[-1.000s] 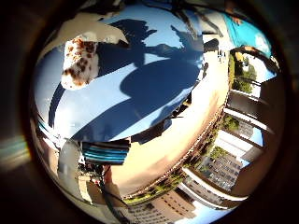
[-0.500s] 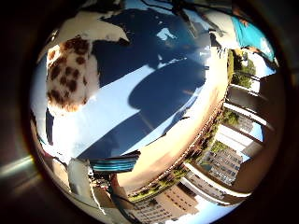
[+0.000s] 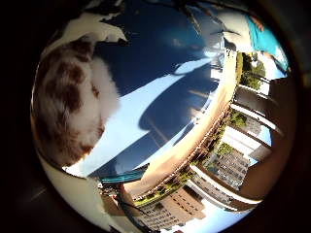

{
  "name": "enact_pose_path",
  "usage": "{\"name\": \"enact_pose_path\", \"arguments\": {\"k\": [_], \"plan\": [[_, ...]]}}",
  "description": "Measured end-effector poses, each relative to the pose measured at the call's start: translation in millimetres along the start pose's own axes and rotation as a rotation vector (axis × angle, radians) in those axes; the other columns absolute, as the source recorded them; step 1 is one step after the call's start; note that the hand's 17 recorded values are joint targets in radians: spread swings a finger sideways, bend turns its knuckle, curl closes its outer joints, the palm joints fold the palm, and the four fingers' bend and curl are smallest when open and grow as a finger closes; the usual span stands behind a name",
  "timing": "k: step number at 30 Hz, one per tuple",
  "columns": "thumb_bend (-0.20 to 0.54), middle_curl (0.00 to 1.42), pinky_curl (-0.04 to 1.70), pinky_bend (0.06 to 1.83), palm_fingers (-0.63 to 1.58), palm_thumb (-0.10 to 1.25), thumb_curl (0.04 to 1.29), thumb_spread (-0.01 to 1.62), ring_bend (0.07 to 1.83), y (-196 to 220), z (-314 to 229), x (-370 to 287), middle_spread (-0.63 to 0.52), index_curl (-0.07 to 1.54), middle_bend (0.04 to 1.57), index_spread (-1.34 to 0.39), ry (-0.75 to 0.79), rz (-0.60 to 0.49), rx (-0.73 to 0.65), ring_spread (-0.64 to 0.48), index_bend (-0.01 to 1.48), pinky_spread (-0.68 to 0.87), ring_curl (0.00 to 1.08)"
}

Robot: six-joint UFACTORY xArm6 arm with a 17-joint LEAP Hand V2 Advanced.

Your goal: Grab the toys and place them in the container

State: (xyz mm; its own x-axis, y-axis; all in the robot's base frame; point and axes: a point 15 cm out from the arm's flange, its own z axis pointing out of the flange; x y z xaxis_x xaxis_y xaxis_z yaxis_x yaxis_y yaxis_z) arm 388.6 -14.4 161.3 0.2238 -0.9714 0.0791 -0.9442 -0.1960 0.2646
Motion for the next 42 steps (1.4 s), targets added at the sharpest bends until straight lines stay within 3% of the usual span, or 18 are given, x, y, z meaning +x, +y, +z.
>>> {"name": "enact_pose_path", "arguments": {"k": [6,11,26,42], "plan": [[0.006,0.90,0.36,1.58,0.89,1.00,0.55,0.93,1.45,-10,-21,3,-0.24,0.02,1.05,-0.46,0.012,0.008,0.081,-0.07,0.61,0.25,0.72],[0.008,1.02,0.47,1.71,0.87,1.06,0.63,0.93,1.48,-13,-35,7,-0.27,0.02,1.13,-0.59,0.014,0.036,0.081,-0.10,0.80,0.18,0.77],[-0.022,1.19,0.61,1.78,0.76,1.02,0.79,0.98,1.56,-4,-80,21,-0.30,-0.01,1.22,-0.79,0.008,0.067,0.108,-0.14,1.15,0.12,0.84],[-0.015,1.24,0.70,1.78,0.72,0.99,0.76,1.11,1.61,11,-179,2,-0.29,-0.02,1.25,-0.83,-0.010,0.055,0.244,-0.14,1.31,0.11,0.85]]}}
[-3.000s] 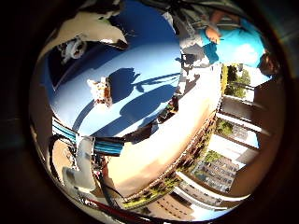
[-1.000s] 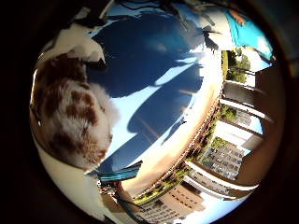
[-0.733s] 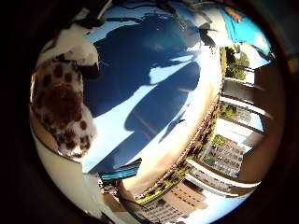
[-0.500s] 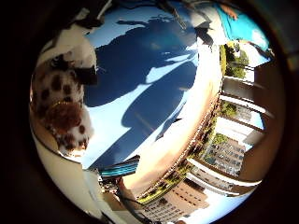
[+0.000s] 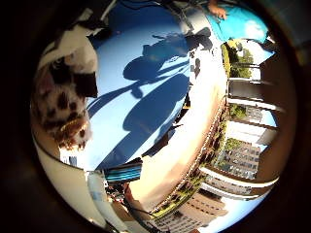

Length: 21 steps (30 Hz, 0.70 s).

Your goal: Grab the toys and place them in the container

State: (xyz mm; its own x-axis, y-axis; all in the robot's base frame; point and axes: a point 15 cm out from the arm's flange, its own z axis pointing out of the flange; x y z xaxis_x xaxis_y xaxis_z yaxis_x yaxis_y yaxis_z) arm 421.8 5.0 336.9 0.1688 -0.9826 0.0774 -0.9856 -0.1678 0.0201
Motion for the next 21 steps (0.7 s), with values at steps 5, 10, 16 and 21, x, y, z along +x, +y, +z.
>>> {"name": "enact_pose_path", "arguments": {"k": [5,10,16,21], "plan": [[-0.015,1.25,0.72,1.78,0.71,1.00,0.75,1.12,1.62,-13,-50,-29,-0.29,-0.02,1.26,-0.84,-0.019,-0.047,0.071,-0.14,1.34,0.11,0.85],[-0.014,1.25,0.74,1.78,0.69,1.01,0.74,1.12,1.64,-24,-89,-74,-0.29,-0.02,1.27,-0.83,-0.023,-0.111,0.146,-0.14,1.36,0.11,0.85],[-0.016,1.26,0.76,1.78,0.68,1.01,0.74,1.12,1.65,-35,-106,-137,-0.29,-0.02,1.28,-0.83,-0.037,-0.191,0.189,-0.13,1.38,0.11,0.85],[-0.027,1.26,0.77,1.78,0.67,0.97,0.72,1.13,1.66,-59,-88,-171,-0.29,-0.02,1.29,-0.82,-0.038,-0.222,0.157,-0.13,1.40,0.11,0.84]]}}
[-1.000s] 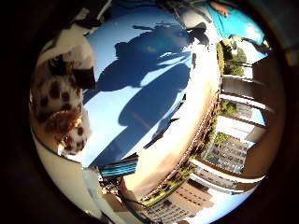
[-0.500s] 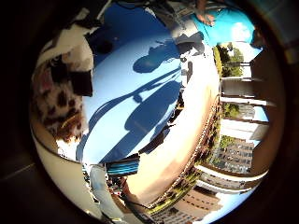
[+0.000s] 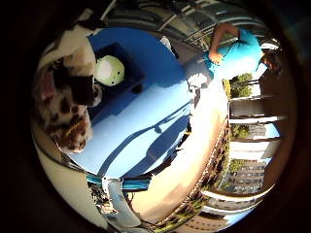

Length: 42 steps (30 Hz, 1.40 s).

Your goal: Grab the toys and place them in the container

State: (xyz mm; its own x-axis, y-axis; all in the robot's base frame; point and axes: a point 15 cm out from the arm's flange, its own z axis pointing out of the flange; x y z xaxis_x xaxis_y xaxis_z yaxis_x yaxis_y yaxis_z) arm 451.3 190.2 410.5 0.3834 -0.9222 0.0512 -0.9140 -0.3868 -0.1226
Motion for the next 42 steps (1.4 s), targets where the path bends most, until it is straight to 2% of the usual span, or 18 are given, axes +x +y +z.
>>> {"name": "enact_pose_path", "arguments": {"k": [5,7,8,9,11,12,13,16,17,20,22,24,26,30,42], "plan": [[-0.032,1.23,0.79,1.77,0.59,0.92,0.68,1.13,1.66,-27,40,-15,-0.28,-0.03,1.28,-0.82,-0.001,-0.016,-0.038,-0.11,1.34,0.12,0.83],[-0.036,1.19,0.77,1.70,0.58,0.90,0.66,1.12,1.63,-33,56,-19,-0.27,-0.02,1.25,-0.78,-0.001,-0.023,-0.061,-0.08,1.33,0.15,0.79],[-0.038,1.13,0.74,1.64,0.55,0.89,0.65,1.11,1.53,-33,61,-21,-0.25,0.00,1.17,-0.71,0.000,-0.026,-0.072,-0.03,1.33,0.17,0.74],[-0.040,1.11,0.74,1.62,0.50,0.88,0.64,1.11,1.49,-33,62,-23,-0.25,0.01,1.12,-0.66,0.000,-0.029,-0.076,-0.02,1.32,0.18,0.73],[-0.036,1.00,0.75,1.61,0.07,0.86,0.63,1.10,1.39,-31,69,-26,-0.22,-0.01,0.90,-0.53,0.001,-0.037,-0.095,0.03,1.06,0.22,0.70],[-0.035,0.97,0.75,1.60,0.00,0.86,0.62,1.10,1.37,-29,74,-28,-0.21,0.00,0.85,-0.50,0.002,-0.041,-0.110,0.05,1.04,0.23,0.69],[-0.035,0.87,0.70,1.53,-0.10,0.85,0.61,1.09,1.25,-28,79,-29,-0.17,0.01,0.71,-0.44,0.003,-0.046,-0.125,0.10,0.98,0.26,0.62],[-0.039,0.74,0.61,1.35,-0.20,0.83,0.60,1.07,1.06,-24,83,-29,-0.10,0.03,0.53,-0.40,0.003,-0.054,-0.149,0.17,0.88,0.32,0.51],[-0.042,0.68,0.56,1.25,-0.20,0.81,0.58,1.07,0.95,-21,84,-30,-0.06,0.04,0.44,-0.38,0.004,-0.056,-0.162,0.20,0.83,0.34,0.45],[-0.049,0.57,0.48,1.08,-0.16,0.76,0.55,1.06,0.77,-16,86,-31,0.01,0.08,0.31,-0.36,0.009,-0.065,-0.186,0.24,0.74,0.38,0.38],[-0.048,0.53,0.45,1.01,-0.12,0.74,0.52,1.06,0.70,-13,83,-29,0.03,0.10,0.26,-0.34,0.012,-0.072,-0.199,0.26,0.74,0.39,0.35],[-0.041,0.48,0.40,0.91,-0.04,0.72,0.50,1.06,0.60,-13,79,-28,0.05,0.15,0.18,-0.32,0.012,-0.082,-0.203,0.27,0.80,0.41,0.31],[-0.036,0.45,0.37,0.86,0.01,0.72,0.48,1.06,0.55,-13,78,-27,0.07,0.19,0.15,-0.31,0.013,-0.081,-0.202,0.28,0.88,0.43,0.29],[-0.031,0.39,0.33,0.81,0.03,0.72,0.46,1.06,0.50,-13,70,-15,0.09,0.25,0.15,-0.30,0.009,-0.078,-0.187,0.28,0.95,0.44,0.28],[-0.031,0.37,0.28,0.77,0.06,0.73,0.43,1.06,0.47,3,1,13,0.09,0.35,0.22,-0.37,0.001,-0.065,-0.082,0.29,0.96,0.45,0.29]]}}
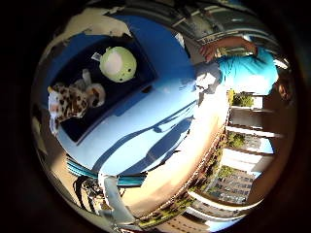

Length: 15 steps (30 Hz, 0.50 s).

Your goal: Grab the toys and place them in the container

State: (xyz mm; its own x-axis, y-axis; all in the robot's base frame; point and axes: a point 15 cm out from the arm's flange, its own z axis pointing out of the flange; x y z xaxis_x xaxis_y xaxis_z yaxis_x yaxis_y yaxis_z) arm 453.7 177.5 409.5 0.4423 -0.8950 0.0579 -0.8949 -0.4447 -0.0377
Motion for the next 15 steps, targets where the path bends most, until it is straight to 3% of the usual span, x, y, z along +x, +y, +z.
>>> {"name": "enact_pose_path", "arguments": {"k": [6,15], "plan": [[-0.030,0.39,0.25,0.74,0.14,0.74,0.44,1.06,0.46,19,-30,22,0.06,0.40,0.29,-0.47,0.006,0.032,0.054,0.28,1.02,0.47,0.29],[-0.030,0.39,0.23,0.73,0.14,0.74,0.44,1.06,0.48,61,-45,69,0.04,0.53,0.31,-0.56,0.009,0.097,0.019,0.27,1.06,0.47,0.30]]}}
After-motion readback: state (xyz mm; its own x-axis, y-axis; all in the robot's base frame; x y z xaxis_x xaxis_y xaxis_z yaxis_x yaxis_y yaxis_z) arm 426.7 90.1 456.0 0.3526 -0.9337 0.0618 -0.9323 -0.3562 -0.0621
